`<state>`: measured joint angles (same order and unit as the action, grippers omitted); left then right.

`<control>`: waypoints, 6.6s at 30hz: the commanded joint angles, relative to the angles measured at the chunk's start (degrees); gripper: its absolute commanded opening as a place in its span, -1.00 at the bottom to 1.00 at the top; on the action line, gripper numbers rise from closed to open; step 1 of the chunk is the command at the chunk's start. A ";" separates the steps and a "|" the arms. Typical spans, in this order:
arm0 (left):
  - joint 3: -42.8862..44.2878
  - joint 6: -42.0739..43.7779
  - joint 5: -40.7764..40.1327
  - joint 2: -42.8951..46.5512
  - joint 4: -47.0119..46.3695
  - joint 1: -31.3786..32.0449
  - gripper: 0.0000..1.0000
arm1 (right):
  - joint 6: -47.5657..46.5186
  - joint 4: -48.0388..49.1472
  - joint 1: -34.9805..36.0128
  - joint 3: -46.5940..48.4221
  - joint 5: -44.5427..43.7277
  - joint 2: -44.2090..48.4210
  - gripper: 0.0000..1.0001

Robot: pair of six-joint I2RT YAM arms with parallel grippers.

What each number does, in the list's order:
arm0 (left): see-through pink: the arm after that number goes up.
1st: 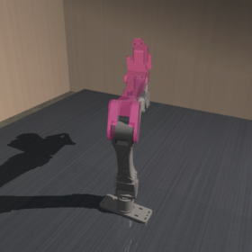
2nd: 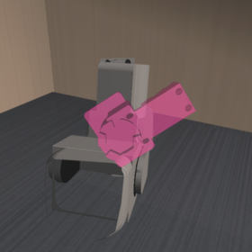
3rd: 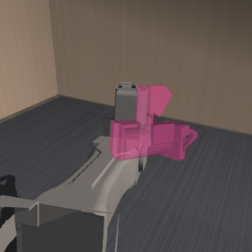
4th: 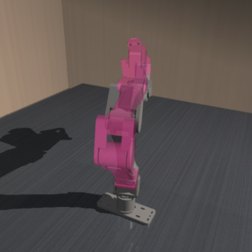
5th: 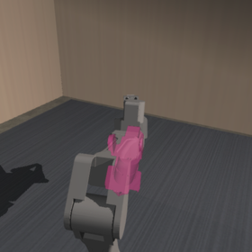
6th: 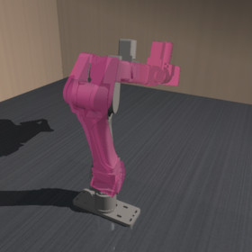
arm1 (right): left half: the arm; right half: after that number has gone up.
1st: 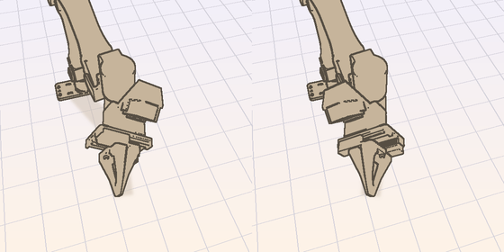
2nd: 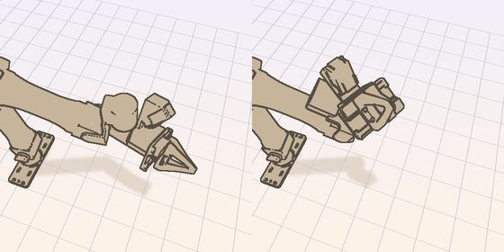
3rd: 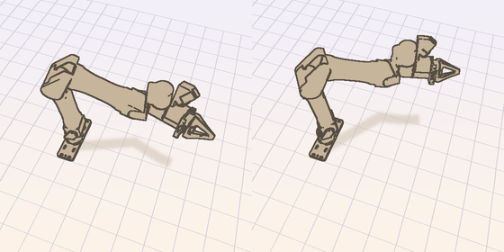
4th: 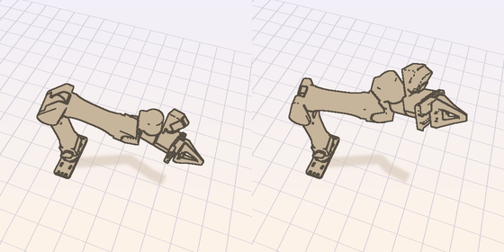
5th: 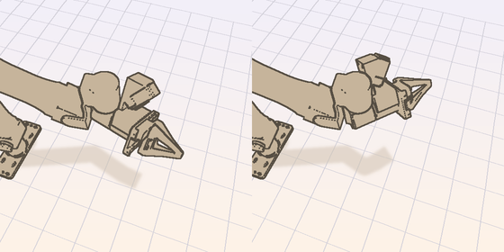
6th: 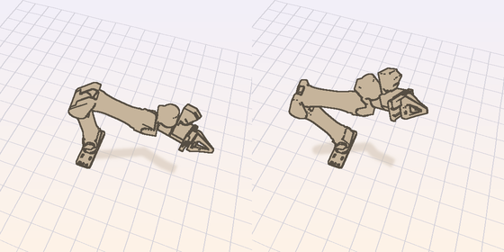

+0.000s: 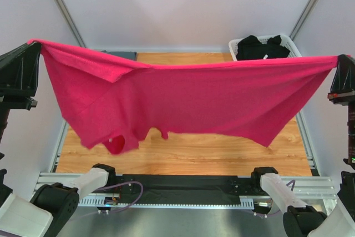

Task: Fold and stack the t-shirts
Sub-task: Flatten the tshirt out, then fold the tshirt

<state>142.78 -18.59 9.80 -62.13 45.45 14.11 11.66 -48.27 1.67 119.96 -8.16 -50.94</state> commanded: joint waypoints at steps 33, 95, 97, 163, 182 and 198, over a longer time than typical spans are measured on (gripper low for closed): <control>-20.99 3.03 -1.18 -62.58 -14.43 -0.31 -1.00 | 7.50 37.81 -1.06 -39.83 -16.71 -55.83 -0.99; -72.02 -32.89 -13.13 -18.82 -10.57 10.58 -1.00 | 11.72 26.13 -5.98 -54.93 -9.86 -40.46 -0.99; -73.78 -35.62 -13.58 -17.42 -10.56 11.38 -1.00 | 11.98 25.34 -5.98 -54.75 -9.24 -40.73 -0.99; -84.42 -92.50 -27.38 -15.39 3.94 27.90 -1.00 | 14.18 23.57 -5.89 -56.06 -3.70 -43.02 -0.99; -87.15 -91.54 -27.99 -12.14 7.19 27.73 -1.00 | 11.72 21.29 -5.98 -59.41 -4.32 -36.61 -0.99; -87.23 -83.63 -30.11 -8.53 5.53 22.46 -1.00 | 7.67 19.44 -5.89 -60.98 -4.14 -31.50 -0.99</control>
<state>55.75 -104.88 -18.63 -72.05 51.33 37.58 20.23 -28.49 -4.08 60.55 -12.27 -84.09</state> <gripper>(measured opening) 0.006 0.014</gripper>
